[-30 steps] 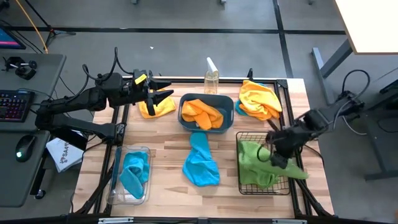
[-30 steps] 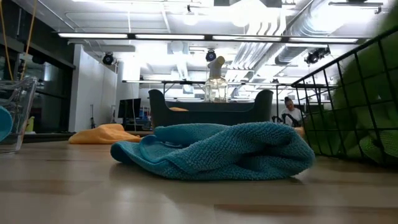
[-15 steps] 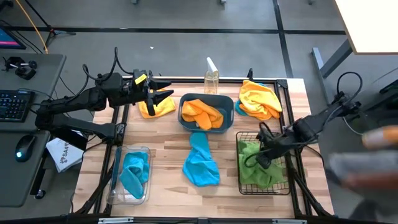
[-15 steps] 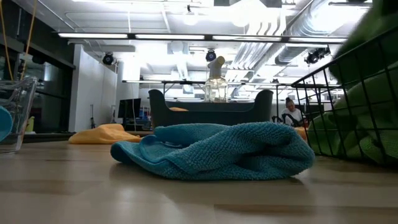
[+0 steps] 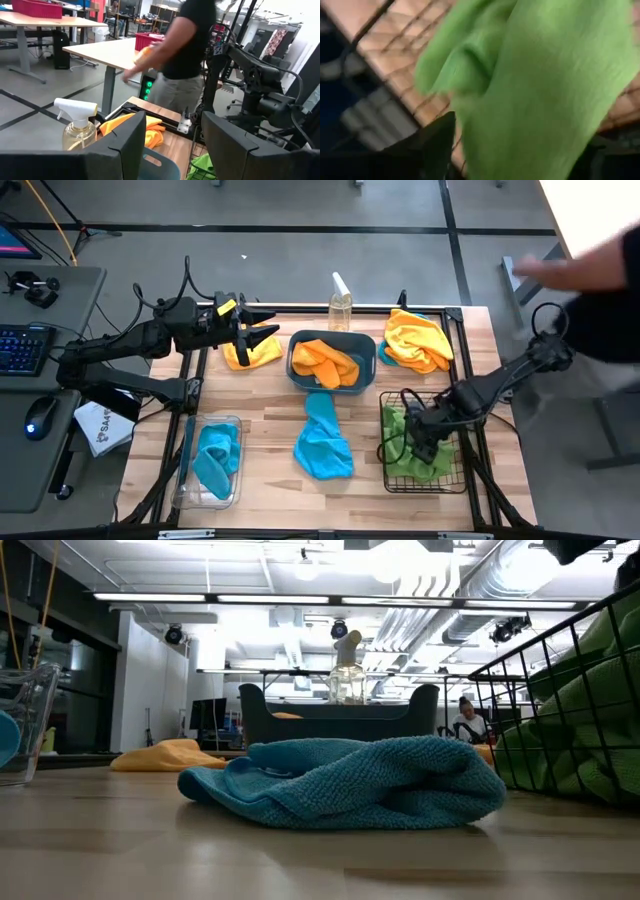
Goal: Sort microfiber towel by color & place in baskets
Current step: Put the green towel into the black wire basket, then put the bottom blue towel into the transparent bin
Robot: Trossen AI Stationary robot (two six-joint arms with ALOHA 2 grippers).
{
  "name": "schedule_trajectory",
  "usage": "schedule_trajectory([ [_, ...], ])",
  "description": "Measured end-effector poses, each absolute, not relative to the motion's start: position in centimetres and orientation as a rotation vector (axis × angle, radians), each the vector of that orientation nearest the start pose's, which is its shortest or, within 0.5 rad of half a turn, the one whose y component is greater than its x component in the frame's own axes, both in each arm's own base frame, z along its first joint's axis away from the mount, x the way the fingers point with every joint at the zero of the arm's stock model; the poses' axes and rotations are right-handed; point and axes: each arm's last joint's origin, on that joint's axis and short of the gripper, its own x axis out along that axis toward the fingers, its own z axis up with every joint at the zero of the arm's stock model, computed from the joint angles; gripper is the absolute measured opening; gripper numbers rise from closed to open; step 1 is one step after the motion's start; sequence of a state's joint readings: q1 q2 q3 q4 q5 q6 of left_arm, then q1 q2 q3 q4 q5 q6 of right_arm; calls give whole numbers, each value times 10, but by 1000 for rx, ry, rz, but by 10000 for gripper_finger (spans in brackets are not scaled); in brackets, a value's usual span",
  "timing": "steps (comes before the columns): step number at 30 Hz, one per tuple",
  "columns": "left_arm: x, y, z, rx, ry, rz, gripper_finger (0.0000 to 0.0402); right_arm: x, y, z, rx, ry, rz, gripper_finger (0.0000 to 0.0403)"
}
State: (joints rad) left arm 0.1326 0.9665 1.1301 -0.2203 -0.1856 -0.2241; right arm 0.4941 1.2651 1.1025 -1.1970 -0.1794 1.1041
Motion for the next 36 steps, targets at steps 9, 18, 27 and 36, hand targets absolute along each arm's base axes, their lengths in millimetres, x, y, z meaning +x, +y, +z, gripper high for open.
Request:
schedule_trajectory([
  [9, 195, 31, 413, -214, 32, 324, 181, 172, 77, 327, 719, 1461, -263, 365],
  [18, 194, 31, 404, -226, 125, 335, 181, 183, 70, 345, 772, 1267, -320, 344],
  [27, 194, 31, 404, -225, 129, 341, 181, 196, 106, 307, 619, 1408, -393, 29],
  [36, 194, 31, 404, -227, 128, 342, 181, 216, 118, 225, 500, 1528, -526, 8],
])
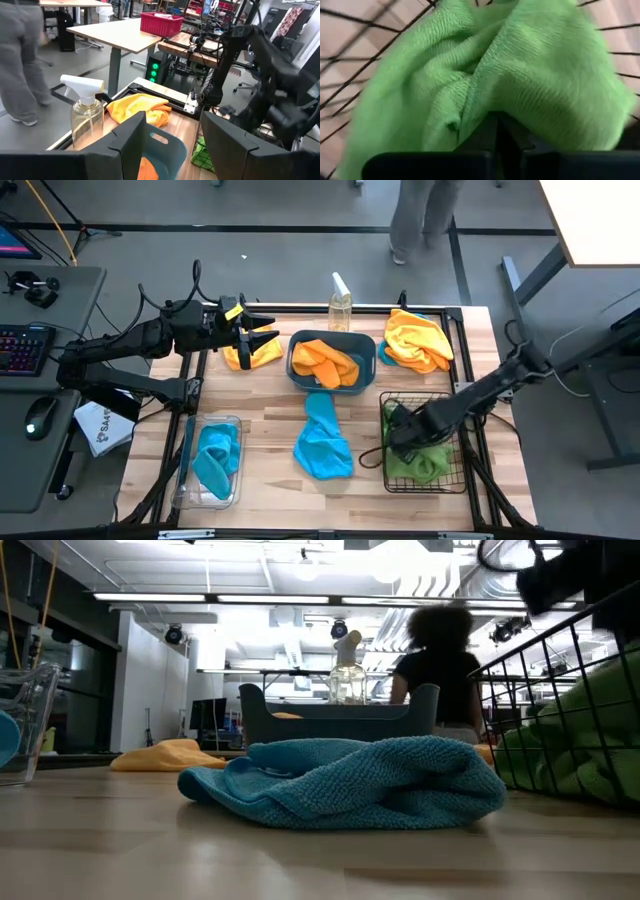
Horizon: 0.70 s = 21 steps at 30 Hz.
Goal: Sort microfiber towel by color & place in baskets
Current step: Put the bottom blue towel into the transparent bin
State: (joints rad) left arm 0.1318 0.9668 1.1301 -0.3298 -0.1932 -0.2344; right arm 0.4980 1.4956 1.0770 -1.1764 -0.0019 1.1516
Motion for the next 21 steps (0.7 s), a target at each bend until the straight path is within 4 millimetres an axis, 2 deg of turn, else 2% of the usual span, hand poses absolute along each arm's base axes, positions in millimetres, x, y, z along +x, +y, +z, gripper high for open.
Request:
schedule_trajectory([
  [5, 194, 31, 404, -228, 129, 342, 181, 228, 126, 177, 529, 1558, -494, 2],
  [7, 194, 31, 404, -227, 129, 343, 181, 231, 128, 168, 527, 1578, -491, 4],
  [9, 194, 31, 404, -227, 128, 343, 181, 232, 129, 169, 505, 1616, -474, 2],
  [12, 195, 31, 405, -227, 118, 342, 181, 233, 128, 194, 443, 1612, -447, 2],
  [17, 195, 32, 411, -222, 57, 336, 181, 225, 120, 260, 357, 1509, -453, 1],
  [21, 195, 32, 411, -194, 59, 334, 181, 214, 112, 310, 378, 1381, -427, 1],
])
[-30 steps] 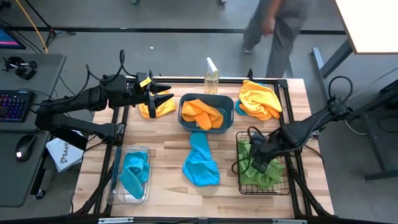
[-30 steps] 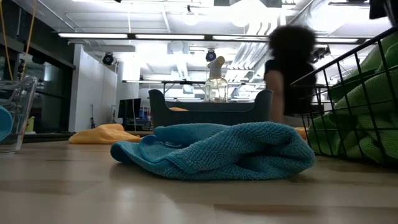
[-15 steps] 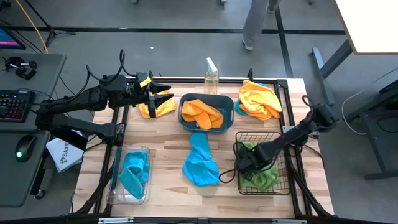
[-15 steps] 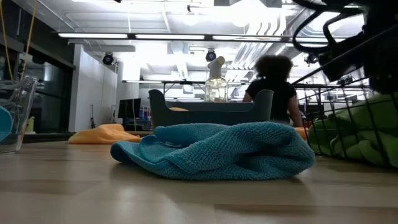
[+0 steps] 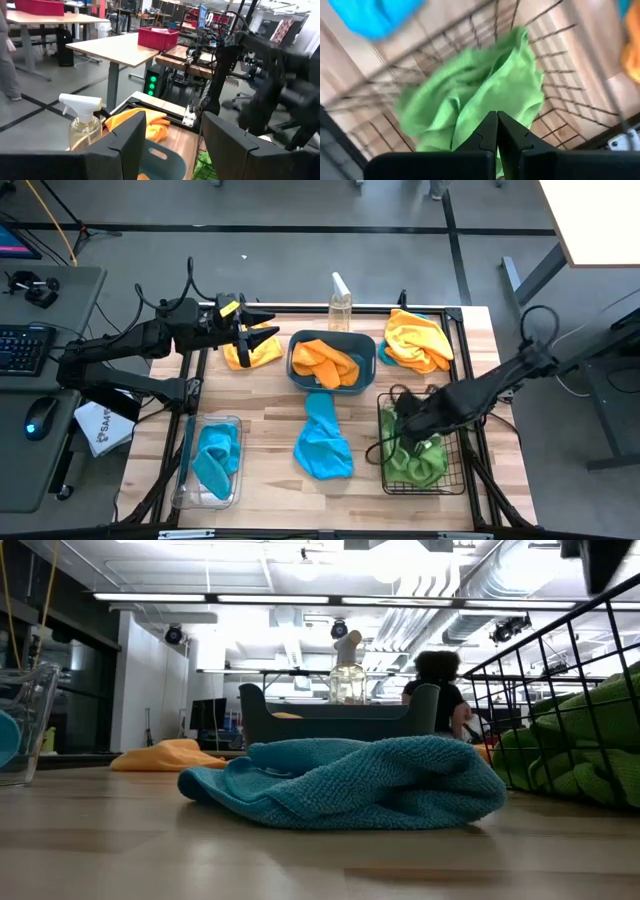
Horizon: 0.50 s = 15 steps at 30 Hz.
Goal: Sort microfiber towel by color & place in baskets
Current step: Put the bottom blue towel into the transparent bin
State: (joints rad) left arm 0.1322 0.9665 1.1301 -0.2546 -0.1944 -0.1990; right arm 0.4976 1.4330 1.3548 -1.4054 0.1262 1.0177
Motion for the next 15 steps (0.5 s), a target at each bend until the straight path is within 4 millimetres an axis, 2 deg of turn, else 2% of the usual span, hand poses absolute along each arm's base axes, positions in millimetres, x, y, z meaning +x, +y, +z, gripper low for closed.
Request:
schedule_trajectory([
  [3, 195, 32, 410, -194, 67, 335, 181, 204, 102, 339, 450, 1244, -494, 1],
  [7, 194, 33, 405, -197, 118, 410, 181, 194, 89, 360, 497, 1016, -614, 24],
  [11, 188, 41, 391, -266, 231, 557, 181, 191, 78, 363, 550, 892, -688, 88],
  [15, 187, 45, 379, -422, 312, 514, 182, 199, 72, 359, 597, 853, -704, 171],
])
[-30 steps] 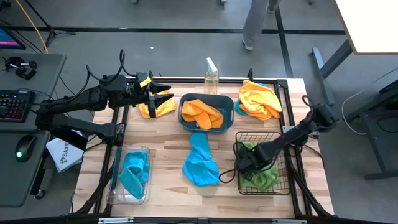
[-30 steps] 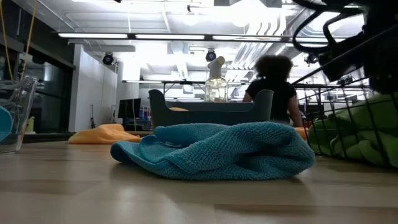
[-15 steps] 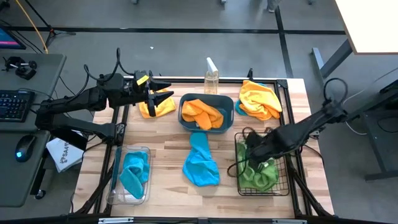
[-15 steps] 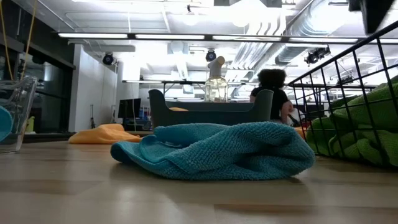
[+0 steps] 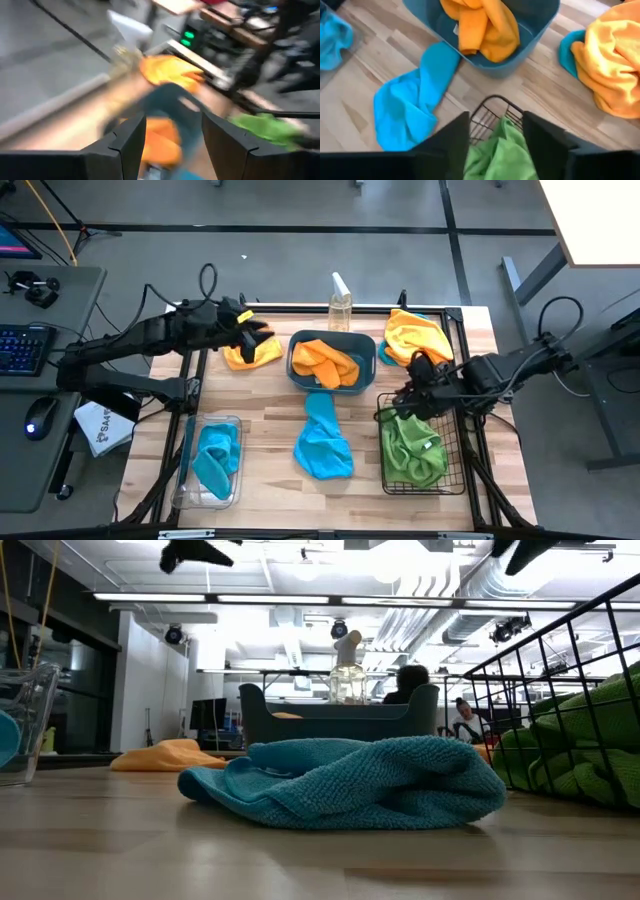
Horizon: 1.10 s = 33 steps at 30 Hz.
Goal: Sort microfiber towel by color & place in baskets
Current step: Put the bottom blue towel into the transparent bin
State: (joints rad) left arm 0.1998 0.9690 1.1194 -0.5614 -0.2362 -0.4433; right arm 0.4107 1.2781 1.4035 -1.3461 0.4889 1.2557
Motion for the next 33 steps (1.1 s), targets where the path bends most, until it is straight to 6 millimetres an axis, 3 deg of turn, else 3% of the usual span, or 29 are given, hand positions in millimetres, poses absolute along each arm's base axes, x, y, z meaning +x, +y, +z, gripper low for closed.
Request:
schedule_trajectory([
  [3, 205, 37, 363, -587, 304, 278, 182, 205, 66, 357, 571, 843, -691, 227],
  [5, 225, 24, 341, -636, 391, 112, 182, 207, 61, 357, 535, 840, -701, 256],
  [7, 244, 10, 313, -633, 535, 63, 182, 208, 55, 357, 529, 821, -733, 275],
  [10, 272, -5, 284, -546, 666, 12, 182, 209, 50, 358, 509, 833, -734, 289],
  [21, 357, -76, 234, 121, 881, -223, 182, 209, 48, 357, 426, 883, -677, 291],
  [26, 383, -97, 204, 244, 941, -267, 182, 208, 48, 357, 399, 905, -670, 291],
  [33, 406, -103, 173, 305, 997, -209, 182, 208, 49, 357, 407, 913, -663, 291],
])
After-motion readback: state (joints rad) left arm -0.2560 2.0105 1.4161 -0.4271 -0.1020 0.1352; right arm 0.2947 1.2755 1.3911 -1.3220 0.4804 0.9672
